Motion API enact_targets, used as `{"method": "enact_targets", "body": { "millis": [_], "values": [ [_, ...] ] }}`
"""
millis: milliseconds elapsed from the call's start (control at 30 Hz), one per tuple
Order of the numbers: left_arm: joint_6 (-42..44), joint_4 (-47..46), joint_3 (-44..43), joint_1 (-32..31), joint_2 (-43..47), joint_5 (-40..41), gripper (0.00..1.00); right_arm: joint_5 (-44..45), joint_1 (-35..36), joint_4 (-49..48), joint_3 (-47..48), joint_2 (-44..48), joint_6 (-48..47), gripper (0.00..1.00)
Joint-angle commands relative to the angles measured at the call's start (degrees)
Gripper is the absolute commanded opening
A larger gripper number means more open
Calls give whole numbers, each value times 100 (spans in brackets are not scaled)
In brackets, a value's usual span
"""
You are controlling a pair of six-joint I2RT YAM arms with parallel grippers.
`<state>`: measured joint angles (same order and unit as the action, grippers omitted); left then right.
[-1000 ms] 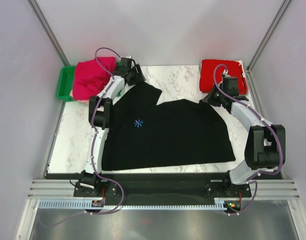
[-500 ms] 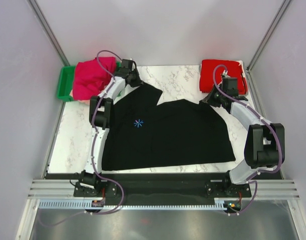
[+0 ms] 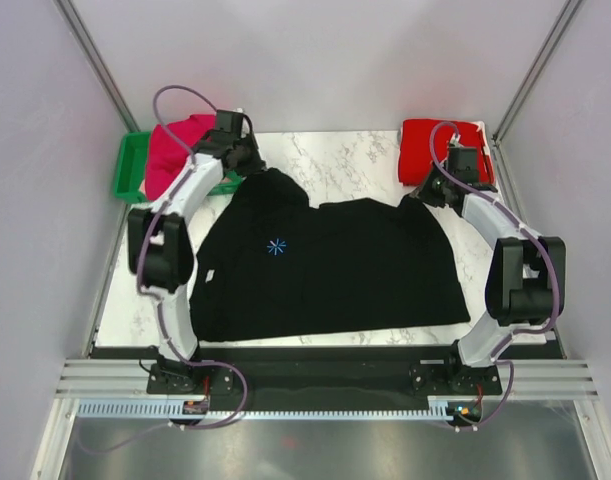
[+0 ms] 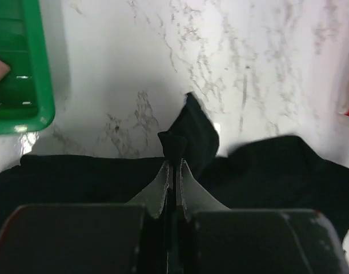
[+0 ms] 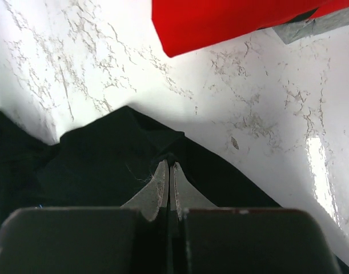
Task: Fold and stack the t-shirts
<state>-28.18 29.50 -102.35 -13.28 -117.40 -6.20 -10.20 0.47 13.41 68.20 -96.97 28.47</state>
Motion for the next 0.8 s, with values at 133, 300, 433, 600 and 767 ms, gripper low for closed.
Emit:
{"method": "enact_targets", "body": {
  "millis": [133,300,433,600,767],
  "values": [
    [155,-146,1881,-34,2457,514,2,263,-55,-84,-341,766,-52,0],
    [147,-137,2929,-26,3521,602,2,361,-302,-128,-624,934,-175,0],
    [85,-181,3877,-34,4295,760,2,448,-381,-146,-913,1188,-175,0],
    [-11,-190,4616,-34,5033,725,2,834,-442,-233,-1239,1531,-105,0],
    [-117,-181,5215,-34,5631,909,2,984,-697,-251,-1485,1672,97,0]
  ]
}}
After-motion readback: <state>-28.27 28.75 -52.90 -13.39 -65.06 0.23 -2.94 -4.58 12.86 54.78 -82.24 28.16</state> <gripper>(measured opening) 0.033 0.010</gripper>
